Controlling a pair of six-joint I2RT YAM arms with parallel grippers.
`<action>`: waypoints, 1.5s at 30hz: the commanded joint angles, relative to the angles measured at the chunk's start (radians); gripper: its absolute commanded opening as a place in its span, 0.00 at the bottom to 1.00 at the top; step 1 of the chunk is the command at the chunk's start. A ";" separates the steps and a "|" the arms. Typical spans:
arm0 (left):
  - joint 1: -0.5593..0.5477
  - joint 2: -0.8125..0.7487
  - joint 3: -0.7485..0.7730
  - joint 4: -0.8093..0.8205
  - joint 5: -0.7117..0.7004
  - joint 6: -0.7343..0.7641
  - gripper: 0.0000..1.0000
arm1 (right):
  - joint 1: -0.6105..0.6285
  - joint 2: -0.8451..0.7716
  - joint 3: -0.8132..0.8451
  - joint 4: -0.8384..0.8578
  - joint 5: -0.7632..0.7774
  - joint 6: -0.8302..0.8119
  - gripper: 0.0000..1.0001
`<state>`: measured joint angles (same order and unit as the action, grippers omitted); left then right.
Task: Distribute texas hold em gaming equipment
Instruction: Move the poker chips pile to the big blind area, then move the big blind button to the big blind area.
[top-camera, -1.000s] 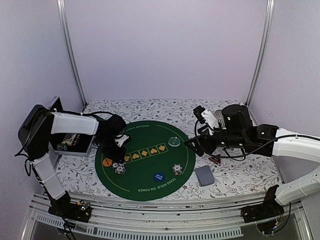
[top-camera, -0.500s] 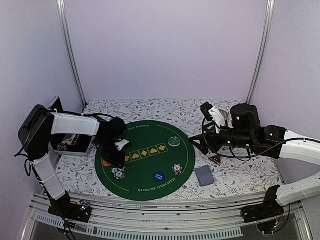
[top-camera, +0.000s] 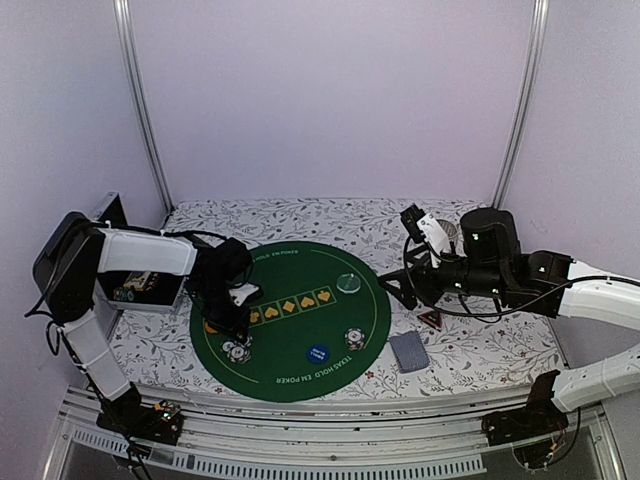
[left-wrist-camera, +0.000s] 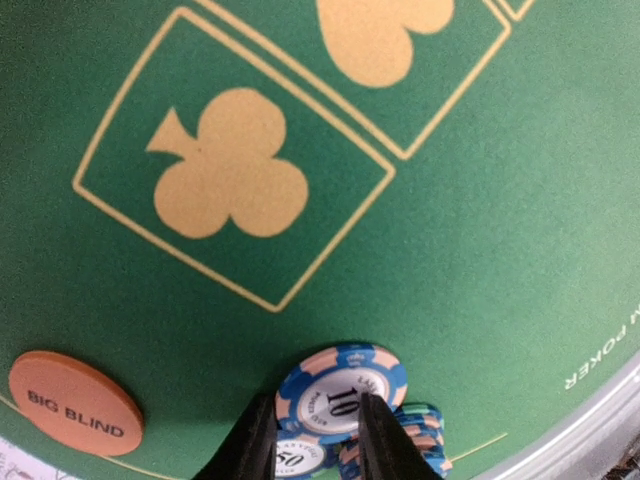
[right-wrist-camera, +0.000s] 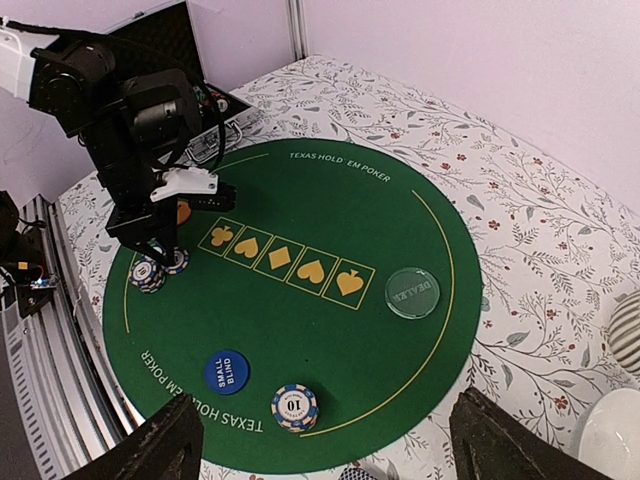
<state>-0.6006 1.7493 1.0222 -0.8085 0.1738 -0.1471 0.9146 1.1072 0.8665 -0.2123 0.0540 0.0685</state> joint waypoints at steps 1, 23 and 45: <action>-0.022 -0.008 -0.024 -0.066 0.031 -0.008 0.32 | -0.005 0.000 -0.004 0.011 -0.014 0.001 0.88; 0.158 0.053 0.170 -0.112 -0.177 0.066 0.39 | -0.006 0.028 0.017 0.017 -0.024 -0.044 0.88; 0.039 0.206 0.246 -0.247 -0.438 -0.041 0.31 | -0.007 -0.022 -0.034 0.048 -0.026 -0.102 0.90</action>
<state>-0.5728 1.9247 1.2491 -1.0096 -0.2039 -0.1699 0.9131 1.1370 0.8570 -0.1837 0.0235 -0.0158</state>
